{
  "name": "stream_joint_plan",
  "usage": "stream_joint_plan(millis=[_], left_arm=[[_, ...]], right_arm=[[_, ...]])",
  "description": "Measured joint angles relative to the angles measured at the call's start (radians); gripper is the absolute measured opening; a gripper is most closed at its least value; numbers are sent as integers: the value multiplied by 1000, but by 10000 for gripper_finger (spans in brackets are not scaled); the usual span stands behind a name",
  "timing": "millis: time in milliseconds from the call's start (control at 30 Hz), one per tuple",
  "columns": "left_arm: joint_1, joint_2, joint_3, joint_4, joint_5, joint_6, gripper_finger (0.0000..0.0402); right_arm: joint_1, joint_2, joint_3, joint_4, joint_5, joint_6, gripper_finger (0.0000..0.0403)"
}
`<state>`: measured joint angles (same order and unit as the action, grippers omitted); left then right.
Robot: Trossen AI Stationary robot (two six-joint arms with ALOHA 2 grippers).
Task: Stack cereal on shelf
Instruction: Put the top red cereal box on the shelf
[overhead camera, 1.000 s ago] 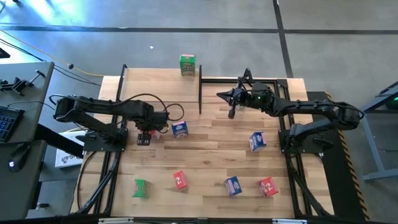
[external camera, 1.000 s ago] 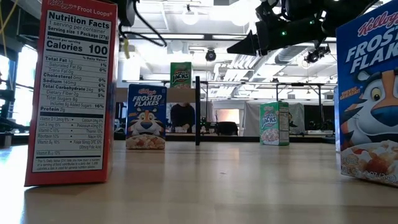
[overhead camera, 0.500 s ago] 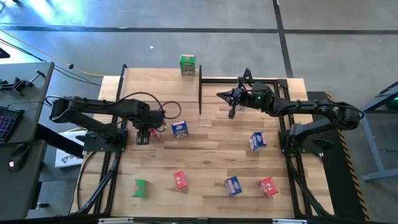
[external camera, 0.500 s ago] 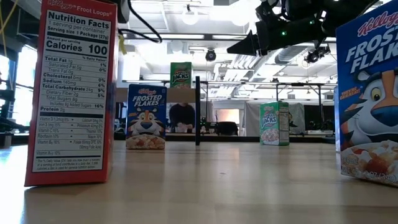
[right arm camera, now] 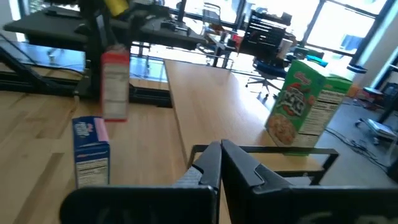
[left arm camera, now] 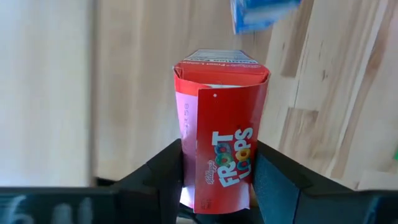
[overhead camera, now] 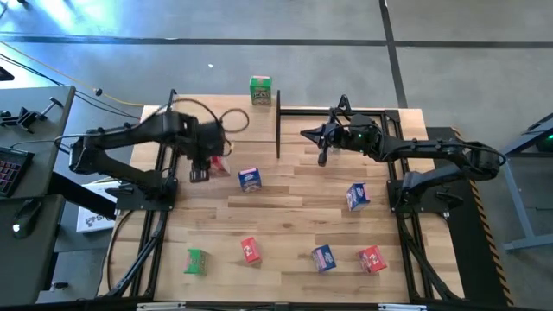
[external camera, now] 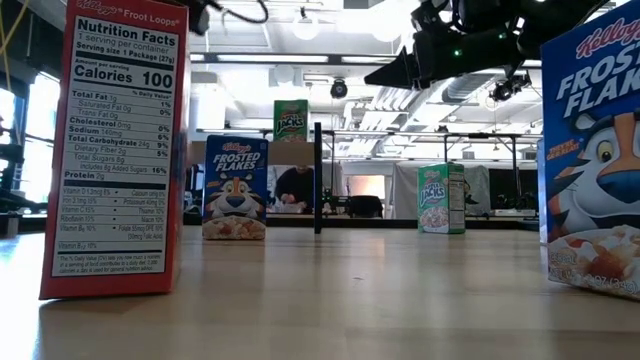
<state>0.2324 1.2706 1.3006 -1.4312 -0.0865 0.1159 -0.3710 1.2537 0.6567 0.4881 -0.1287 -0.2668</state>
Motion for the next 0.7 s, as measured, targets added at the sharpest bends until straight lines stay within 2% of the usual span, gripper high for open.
stream_joint_plan(millis=[200, 400, 700], left_arm=[[89, 102, 243, -102, -8, 106, 154], [182, 239, 453, -126, -128, 248, 154], [322, 401, 583, -98, -211, 346, 152]], right_arm=[[0, 0, 0, -7, -44, 0, 0], [0, 0, 0, -33, -51, -1, 0], [0, 0, 0, -50, -112, -21, 0]])
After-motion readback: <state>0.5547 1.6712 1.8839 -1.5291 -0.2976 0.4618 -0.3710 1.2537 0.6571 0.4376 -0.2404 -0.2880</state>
